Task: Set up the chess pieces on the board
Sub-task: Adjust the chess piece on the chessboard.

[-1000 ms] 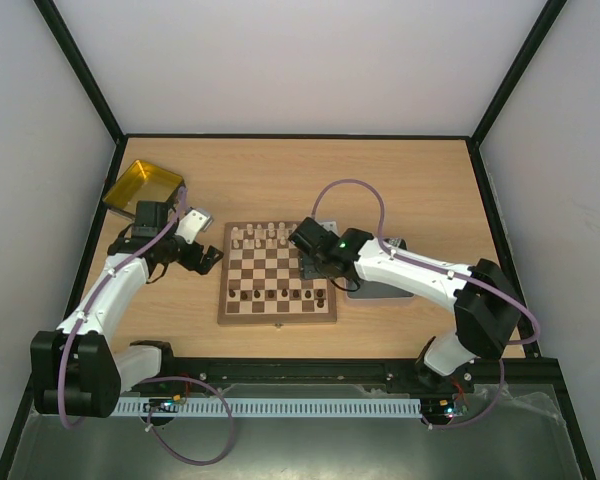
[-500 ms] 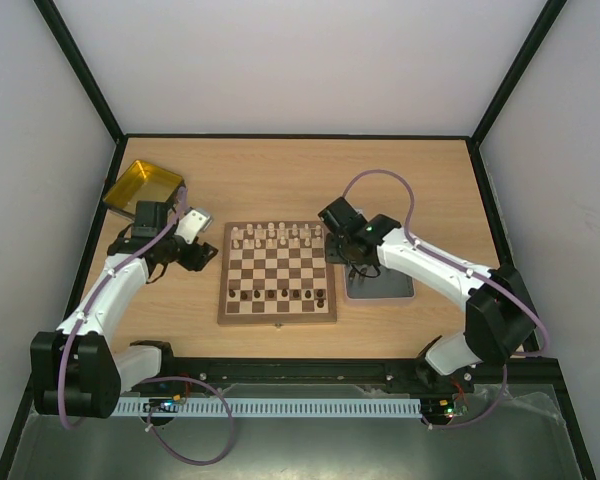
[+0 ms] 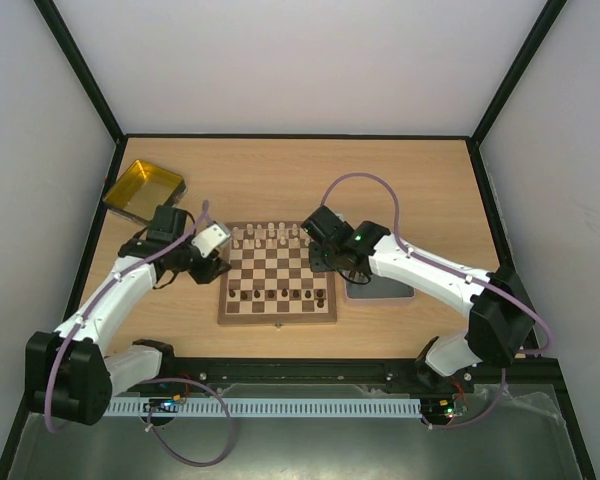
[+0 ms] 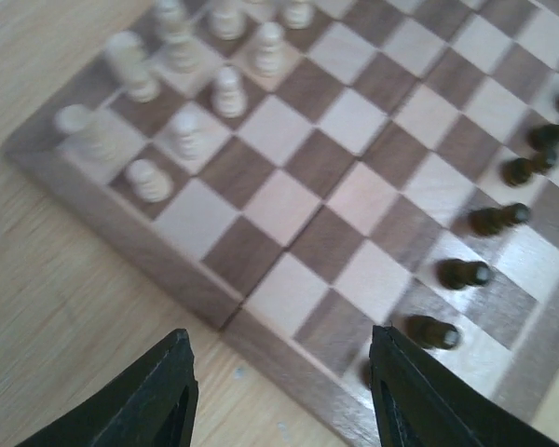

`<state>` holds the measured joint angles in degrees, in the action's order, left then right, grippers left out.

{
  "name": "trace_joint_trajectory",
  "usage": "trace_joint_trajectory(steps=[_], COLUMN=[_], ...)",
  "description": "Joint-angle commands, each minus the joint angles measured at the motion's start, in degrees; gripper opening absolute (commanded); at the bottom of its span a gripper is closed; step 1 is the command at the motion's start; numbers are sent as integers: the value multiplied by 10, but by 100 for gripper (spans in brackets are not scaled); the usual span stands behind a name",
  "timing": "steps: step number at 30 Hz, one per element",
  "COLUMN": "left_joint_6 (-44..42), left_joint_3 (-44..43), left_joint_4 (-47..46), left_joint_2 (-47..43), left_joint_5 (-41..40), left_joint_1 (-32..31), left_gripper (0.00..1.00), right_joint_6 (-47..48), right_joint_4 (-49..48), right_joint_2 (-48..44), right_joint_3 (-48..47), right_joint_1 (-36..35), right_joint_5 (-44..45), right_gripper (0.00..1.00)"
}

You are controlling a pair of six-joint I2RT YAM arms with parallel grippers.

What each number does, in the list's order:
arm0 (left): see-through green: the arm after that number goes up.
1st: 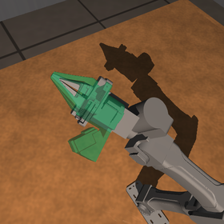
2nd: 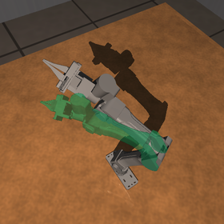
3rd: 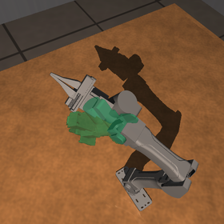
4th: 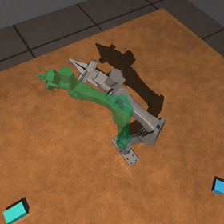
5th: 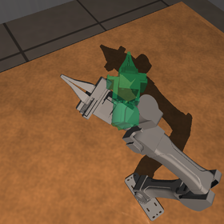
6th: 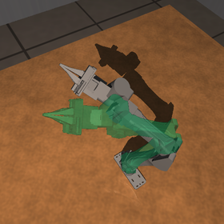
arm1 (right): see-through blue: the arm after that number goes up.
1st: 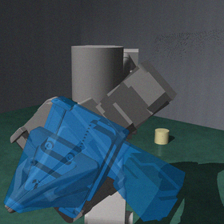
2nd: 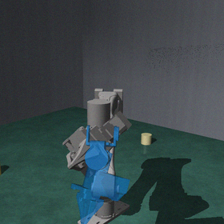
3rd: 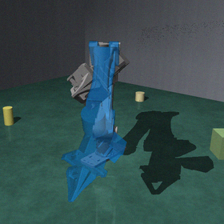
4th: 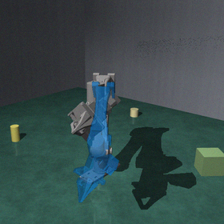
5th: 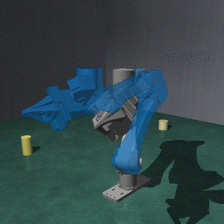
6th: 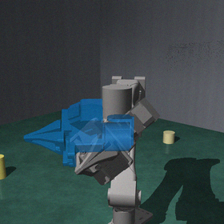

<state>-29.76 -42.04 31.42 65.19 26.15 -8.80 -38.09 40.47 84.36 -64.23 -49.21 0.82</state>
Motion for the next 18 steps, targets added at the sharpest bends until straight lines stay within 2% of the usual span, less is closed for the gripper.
trace_joint_trajectory(steps=[1,7,11,18], left_joint_6=[-44,-65,-67,-62], left_joint_3=[-14,-12,-5,11], left_joint_4=[57,81,73,47], left_joint_2=[-25,-32,-17,23], left_joint_5=[35,53,32,-15], left_joint_1=[-37,-76,-107,-156], left_gripper=[56,60,60,44], right_joint_6=[6,1,-3,-7], right_joint_4=[15,7,1,-6], right_joint_2=[9,4,-1,-6], right_joint_3=[-18,0,11,24], right_joint_1=[-10,-11,-11,-11], right_joint_5=[8,7,4,3], right_gripper=[35,35,36,36])
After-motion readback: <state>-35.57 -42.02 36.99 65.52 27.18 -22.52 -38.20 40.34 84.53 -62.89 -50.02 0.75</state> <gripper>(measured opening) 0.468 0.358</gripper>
